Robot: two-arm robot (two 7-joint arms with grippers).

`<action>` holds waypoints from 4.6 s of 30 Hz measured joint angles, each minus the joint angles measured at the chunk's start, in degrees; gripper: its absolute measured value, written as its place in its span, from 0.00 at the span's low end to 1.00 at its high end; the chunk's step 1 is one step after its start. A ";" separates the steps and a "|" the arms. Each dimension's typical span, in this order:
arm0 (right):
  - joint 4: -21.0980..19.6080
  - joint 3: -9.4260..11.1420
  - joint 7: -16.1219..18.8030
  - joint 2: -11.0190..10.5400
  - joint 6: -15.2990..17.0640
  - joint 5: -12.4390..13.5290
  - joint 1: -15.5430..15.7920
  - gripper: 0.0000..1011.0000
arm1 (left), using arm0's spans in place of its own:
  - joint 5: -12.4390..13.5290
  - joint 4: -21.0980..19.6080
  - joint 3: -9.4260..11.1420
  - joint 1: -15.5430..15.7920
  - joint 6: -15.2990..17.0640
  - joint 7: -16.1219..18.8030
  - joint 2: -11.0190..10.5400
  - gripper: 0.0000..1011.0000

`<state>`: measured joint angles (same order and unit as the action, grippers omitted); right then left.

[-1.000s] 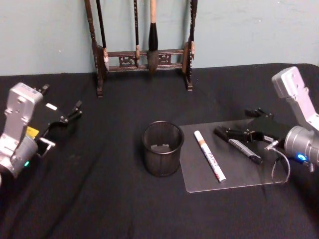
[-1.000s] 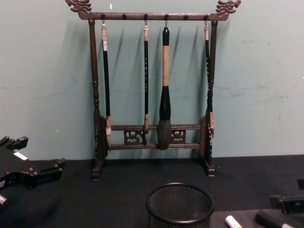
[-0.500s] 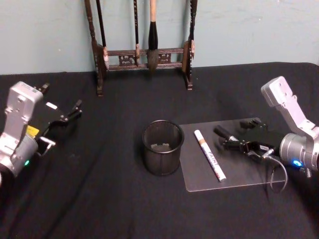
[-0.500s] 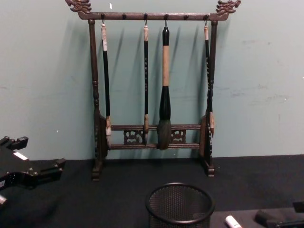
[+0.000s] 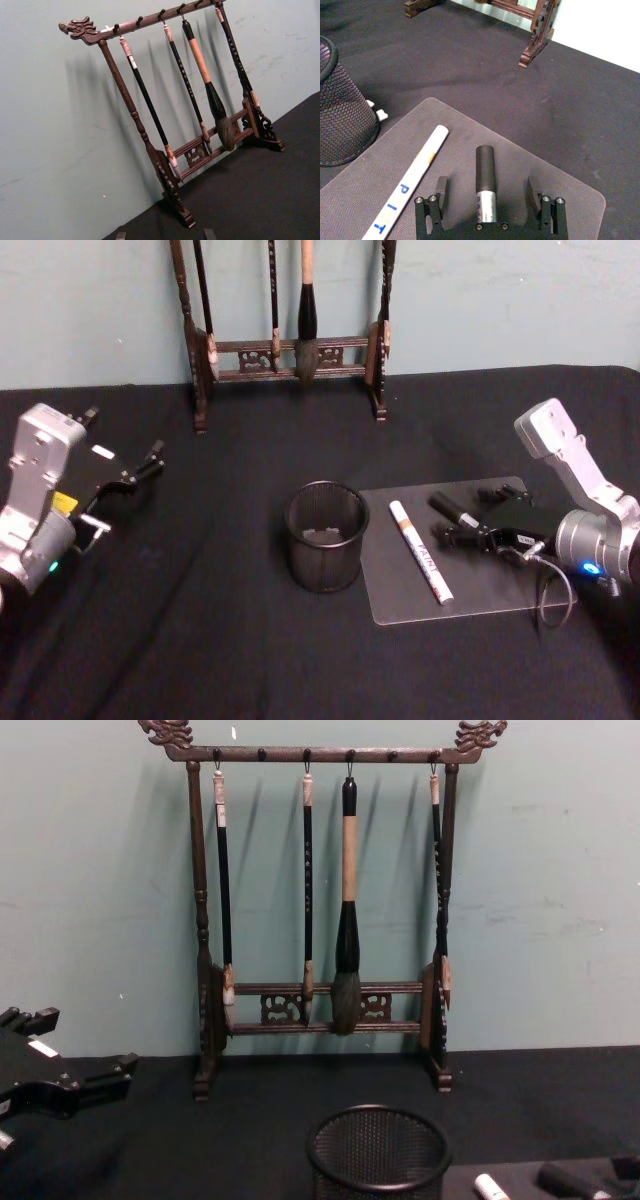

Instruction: Pick up the water-based marker from the table and place it into the pen holder.

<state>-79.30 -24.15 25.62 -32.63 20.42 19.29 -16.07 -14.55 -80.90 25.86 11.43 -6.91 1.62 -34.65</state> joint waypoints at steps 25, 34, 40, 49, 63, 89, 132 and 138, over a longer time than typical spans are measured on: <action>1.17 0.52 1.32 1.31 -0.30 -0.80 -0.06 0.99 | 0.00 0.00 0.00 0.00 0.00 0.00 0.00 0.99; 1.30 0.79 1.52 1.61 0.06 -0.34 0.13 0.99 | 0.00 0.00 0.00 0.00 0.00 0.00 0.00 0.99; 1.28 0.97 1.52 1.77 0.15 0.13 0.26 0.99 | 0.00 0.00 0.00 0.00 0.00 0.00 0.00 0.99; 1.40 0.75 1.11 1.84 0.29 -0.07 0.24 0.99 | 0.00 0.00 0.00 0.00 0.00 0.00 0.00 0.99; 1.46 0.63 0.97 1.86 0.37 -0.31 0.21 0.99 | 0.00 0.00 0.00 0.00 0.00 0.00 0.00 0.99; 1.46 0.63 0.97 1.83 0.39 -0.27 0.21 0.67 | 0.00 0.00 0.00 0.00 0.00 0.00 0.00 0.99; 1.46 0.62 0.97 1.84 0.41 -0.28 0.22 0.22 | 0.00 0.00 0.00 0.00 0.00 0.00 0.00 0.99; 1.46 0.63 0.97 1.83 0.41 -0.28 0.22 0.22 | 0.00 0.00 0.00 0.00 0.00 0.00 0.00 0.99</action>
<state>-77.84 -23.53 26.59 -30.80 20.83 19.01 -15.85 -14.55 -80.90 25.86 11.43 -6.91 1.62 -34.65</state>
